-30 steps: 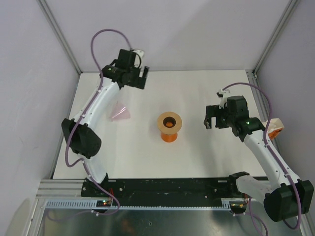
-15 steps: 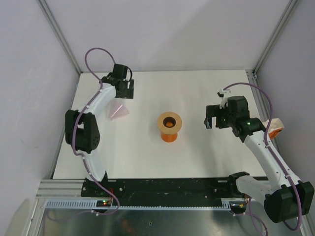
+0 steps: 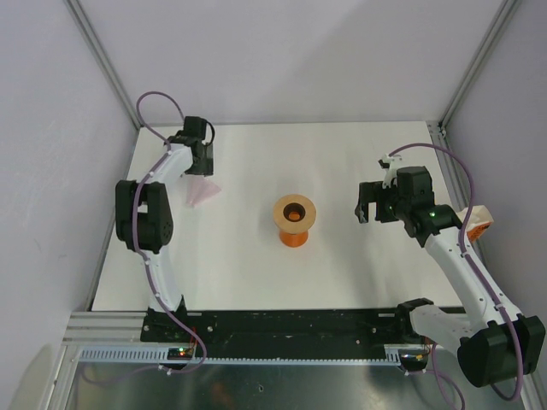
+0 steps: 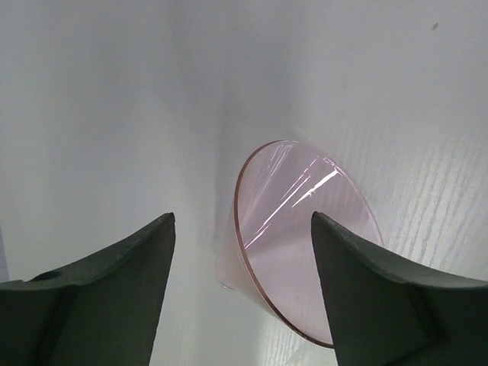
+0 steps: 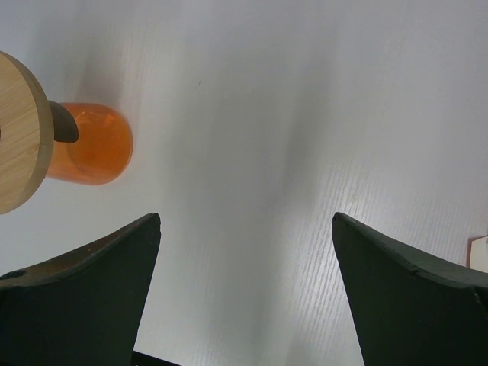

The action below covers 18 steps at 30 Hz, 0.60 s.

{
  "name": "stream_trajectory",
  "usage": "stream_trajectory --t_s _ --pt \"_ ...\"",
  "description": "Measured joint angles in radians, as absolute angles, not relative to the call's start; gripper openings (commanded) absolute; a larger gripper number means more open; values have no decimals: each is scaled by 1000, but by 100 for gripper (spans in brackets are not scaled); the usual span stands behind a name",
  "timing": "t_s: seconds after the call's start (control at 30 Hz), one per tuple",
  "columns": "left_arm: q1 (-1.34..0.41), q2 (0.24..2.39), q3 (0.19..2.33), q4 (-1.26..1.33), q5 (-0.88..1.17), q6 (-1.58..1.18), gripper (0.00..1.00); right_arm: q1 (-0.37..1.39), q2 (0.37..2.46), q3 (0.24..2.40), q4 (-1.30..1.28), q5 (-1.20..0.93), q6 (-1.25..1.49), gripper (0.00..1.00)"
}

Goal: Place the coffee filter in the dripper

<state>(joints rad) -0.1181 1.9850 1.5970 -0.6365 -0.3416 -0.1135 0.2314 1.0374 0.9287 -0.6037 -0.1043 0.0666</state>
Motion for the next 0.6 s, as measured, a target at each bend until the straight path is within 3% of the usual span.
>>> stream_trajectory --t_s 0.17,0.6 --pt "-117 1966 1553 -613 -332 -103 65 227 1037 924 -600 -114 67 99" --pt "-105 1766 1326 -614 -306 -17 32 197 1037 921 -593 -148 68 99"
